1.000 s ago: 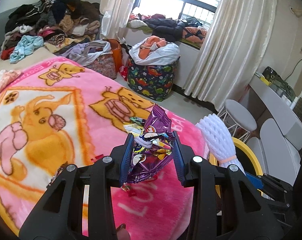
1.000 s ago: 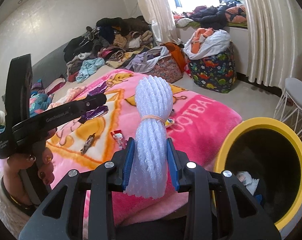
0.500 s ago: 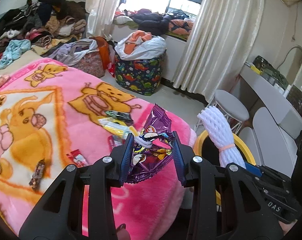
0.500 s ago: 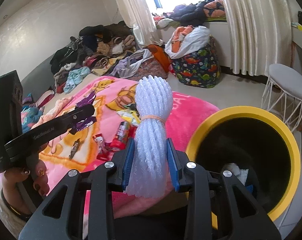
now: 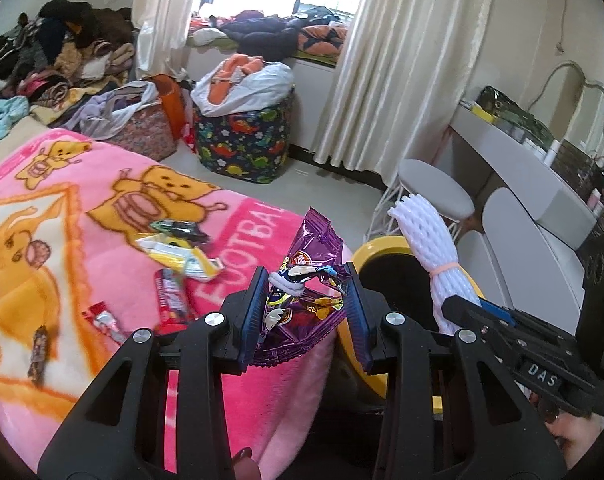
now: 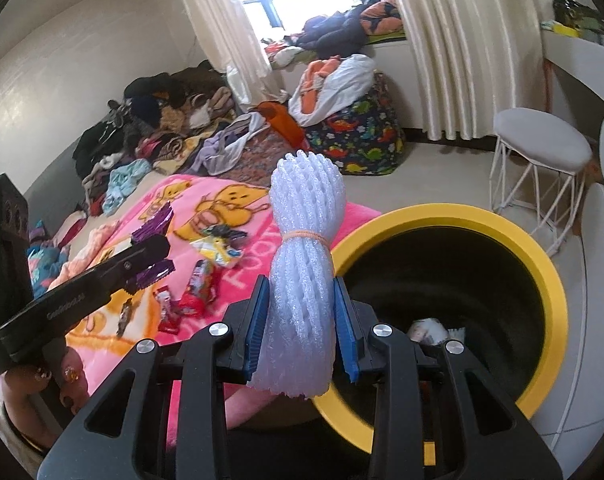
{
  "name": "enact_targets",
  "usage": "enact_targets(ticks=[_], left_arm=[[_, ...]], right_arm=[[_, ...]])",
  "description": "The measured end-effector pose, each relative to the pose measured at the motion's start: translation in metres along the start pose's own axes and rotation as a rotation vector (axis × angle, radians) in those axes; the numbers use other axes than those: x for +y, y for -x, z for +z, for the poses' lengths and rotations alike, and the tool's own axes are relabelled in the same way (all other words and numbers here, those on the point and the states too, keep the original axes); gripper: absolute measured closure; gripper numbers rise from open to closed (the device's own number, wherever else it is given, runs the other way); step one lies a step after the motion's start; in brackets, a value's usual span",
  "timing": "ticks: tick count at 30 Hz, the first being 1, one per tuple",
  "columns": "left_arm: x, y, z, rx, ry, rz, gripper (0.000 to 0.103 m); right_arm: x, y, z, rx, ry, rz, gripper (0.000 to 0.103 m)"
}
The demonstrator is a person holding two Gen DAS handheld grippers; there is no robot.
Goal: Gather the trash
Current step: 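Lift both held items and move them toward the yellow bin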
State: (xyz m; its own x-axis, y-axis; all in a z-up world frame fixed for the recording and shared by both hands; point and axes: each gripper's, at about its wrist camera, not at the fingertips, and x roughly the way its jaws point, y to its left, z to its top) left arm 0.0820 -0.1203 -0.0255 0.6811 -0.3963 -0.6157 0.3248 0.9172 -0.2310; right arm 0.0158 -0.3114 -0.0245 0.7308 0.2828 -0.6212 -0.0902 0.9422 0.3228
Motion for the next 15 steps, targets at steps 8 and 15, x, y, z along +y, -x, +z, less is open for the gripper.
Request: enact_targets(ticks=[8, 15], left_arm=[[-0.023, -0.01, -0.002, 0.018, -0.042, -0.033, 0.073], [-0.039, -0.019, -0.005, 0.037, -0.067, -0.061, 0.073]], right_arm=[[-0.022, 0.006, 0.0, -0.017, -0.049, -0.039, 0.072], [-0.038, 0.008, -0.001, -0.024, -0.085, -0.068, 0.072]])
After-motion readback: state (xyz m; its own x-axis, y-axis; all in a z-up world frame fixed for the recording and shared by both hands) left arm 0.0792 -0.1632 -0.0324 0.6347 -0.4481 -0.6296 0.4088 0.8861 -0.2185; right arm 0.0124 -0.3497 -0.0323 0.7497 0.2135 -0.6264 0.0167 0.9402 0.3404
